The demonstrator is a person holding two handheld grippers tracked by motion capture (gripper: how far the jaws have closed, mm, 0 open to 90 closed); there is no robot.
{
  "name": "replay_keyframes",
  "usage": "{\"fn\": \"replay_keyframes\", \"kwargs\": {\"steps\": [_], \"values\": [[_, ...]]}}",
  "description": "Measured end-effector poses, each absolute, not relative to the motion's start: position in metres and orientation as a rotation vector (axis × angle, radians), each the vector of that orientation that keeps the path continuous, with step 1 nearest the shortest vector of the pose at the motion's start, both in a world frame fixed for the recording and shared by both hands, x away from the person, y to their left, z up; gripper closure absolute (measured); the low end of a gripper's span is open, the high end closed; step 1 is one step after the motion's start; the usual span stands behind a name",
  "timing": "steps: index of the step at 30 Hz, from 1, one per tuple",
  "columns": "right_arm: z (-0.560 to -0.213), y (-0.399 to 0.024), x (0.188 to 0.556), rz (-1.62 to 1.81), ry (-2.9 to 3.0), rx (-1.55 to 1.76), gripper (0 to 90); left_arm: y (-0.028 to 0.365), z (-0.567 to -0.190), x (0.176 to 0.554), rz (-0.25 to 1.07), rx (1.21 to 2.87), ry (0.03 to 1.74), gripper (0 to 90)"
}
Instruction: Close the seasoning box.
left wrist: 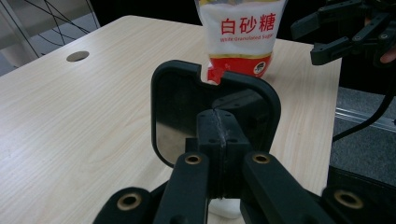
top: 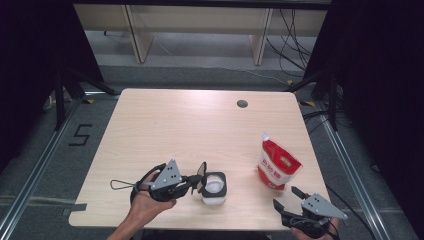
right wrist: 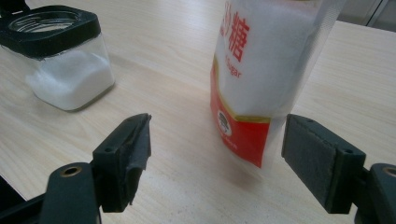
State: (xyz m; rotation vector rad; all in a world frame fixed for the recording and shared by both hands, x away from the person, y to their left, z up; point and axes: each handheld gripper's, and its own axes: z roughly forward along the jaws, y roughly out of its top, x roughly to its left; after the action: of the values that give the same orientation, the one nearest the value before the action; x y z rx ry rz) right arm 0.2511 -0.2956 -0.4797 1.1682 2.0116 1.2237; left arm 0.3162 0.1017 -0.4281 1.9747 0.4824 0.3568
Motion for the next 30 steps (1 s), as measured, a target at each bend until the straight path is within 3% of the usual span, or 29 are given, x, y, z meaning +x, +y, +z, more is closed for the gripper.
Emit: {"fn": "replay_keyframes", "kwargs": {"steps": [30], "values": [[-0.479,-0.297,0.253,1.211,2.012,1.101,25.0,0.085,-0.452,0.319,0.292,2.020,0.494,87.8]]}}
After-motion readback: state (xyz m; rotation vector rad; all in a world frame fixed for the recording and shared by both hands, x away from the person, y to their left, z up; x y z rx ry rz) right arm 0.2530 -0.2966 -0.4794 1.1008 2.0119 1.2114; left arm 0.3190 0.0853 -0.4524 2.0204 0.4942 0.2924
